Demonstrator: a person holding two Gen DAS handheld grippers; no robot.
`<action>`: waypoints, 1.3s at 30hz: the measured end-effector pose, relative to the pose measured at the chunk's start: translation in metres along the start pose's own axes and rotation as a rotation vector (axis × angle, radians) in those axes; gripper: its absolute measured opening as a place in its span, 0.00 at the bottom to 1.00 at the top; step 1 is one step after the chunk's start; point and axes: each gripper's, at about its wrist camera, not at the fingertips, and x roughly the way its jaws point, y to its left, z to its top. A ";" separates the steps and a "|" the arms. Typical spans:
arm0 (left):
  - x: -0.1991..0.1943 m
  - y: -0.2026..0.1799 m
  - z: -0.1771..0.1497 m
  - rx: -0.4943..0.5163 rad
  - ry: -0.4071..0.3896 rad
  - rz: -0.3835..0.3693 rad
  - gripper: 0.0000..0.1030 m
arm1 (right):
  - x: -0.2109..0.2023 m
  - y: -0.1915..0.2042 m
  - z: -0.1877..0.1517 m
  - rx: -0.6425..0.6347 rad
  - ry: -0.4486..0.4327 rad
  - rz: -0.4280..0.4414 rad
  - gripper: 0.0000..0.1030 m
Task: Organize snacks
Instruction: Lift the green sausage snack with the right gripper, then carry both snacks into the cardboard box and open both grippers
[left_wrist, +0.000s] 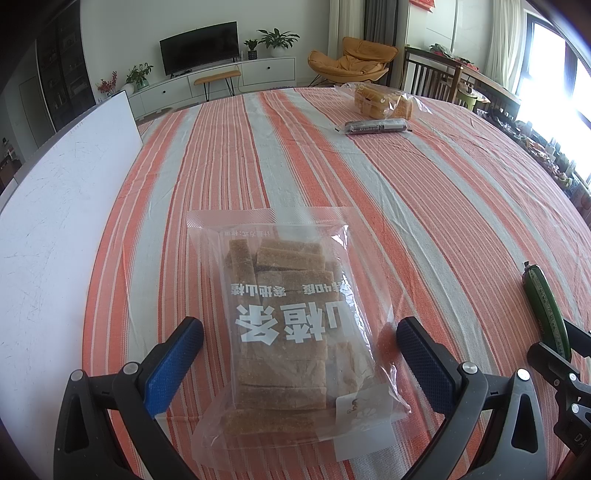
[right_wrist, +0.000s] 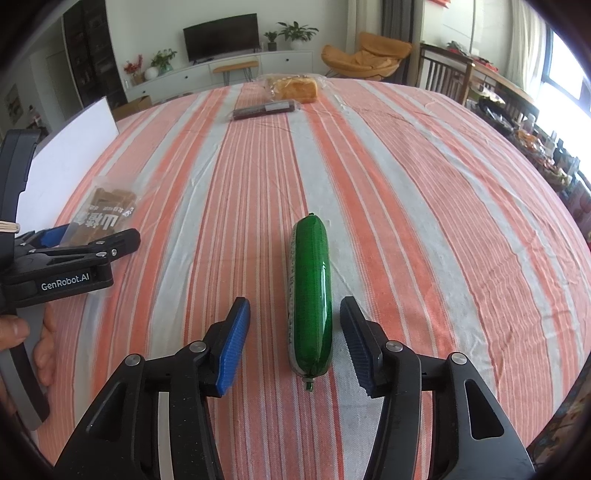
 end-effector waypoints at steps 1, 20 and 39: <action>0.000 0.000 0.000 0.000 0.000 0.000 1.00 | 0.000 -0.001 0.001 0.006 0.009 0.012 0.57; -0.069 0.003 -0.025 -0.138 0.094 -0.355 0.46 | -0.020 -0.069 -0.010 0.501 0.135 0.484 0.22; -0.315 0.159 -0.042 -0.372 -0.297 -0.464 0.46 | -0.121 0.071 0.060 0.296 0.047 0.815 0.22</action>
